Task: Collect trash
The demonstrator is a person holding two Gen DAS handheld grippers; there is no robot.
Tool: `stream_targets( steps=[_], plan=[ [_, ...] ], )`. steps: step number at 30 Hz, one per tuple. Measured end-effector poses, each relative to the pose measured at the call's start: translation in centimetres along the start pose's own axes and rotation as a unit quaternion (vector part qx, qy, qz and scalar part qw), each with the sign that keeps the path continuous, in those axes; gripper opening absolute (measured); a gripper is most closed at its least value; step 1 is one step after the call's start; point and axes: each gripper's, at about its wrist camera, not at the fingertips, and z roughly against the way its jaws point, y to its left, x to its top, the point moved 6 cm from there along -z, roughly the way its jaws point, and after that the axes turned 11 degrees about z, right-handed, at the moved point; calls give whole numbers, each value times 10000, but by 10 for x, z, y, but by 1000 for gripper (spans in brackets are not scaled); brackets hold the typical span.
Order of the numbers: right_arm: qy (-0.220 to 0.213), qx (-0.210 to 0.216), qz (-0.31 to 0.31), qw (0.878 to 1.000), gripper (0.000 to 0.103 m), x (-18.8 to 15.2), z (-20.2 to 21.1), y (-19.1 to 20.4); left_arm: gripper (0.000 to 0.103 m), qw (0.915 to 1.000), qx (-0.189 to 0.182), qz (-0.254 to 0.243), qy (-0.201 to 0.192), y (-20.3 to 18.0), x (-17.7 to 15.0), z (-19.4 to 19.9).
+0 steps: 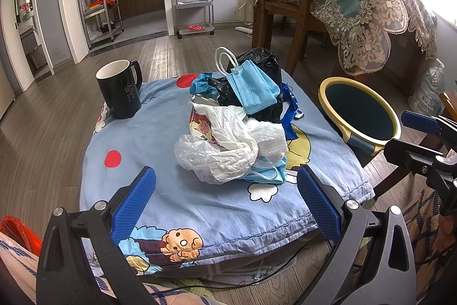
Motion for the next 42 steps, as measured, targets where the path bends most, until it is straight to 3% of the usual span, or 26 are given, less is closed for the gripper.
stream_targets(
  steps=[21, 32, 36, 42],
  plan=[
    [6, 2, 1, 10000, 98, 0, -1, 0, 97, 10000, -33, 66, 12, 0, 1, -3],
    [84, -16, -127, 9999, 98, -4, -8, -7, 96, 9988, -424, 212, 88, -10, 34, -26],
    [108, -22, -142, 9998, 98, -4, -8, -8, 82, 9973, -646, 325, 141, -19, 57, -46],
    [200, -45, -184, 9996, 98, -5, -14, -11, 69, 9967, -615, 157, 501, -38, 78, -92]
  ],
)
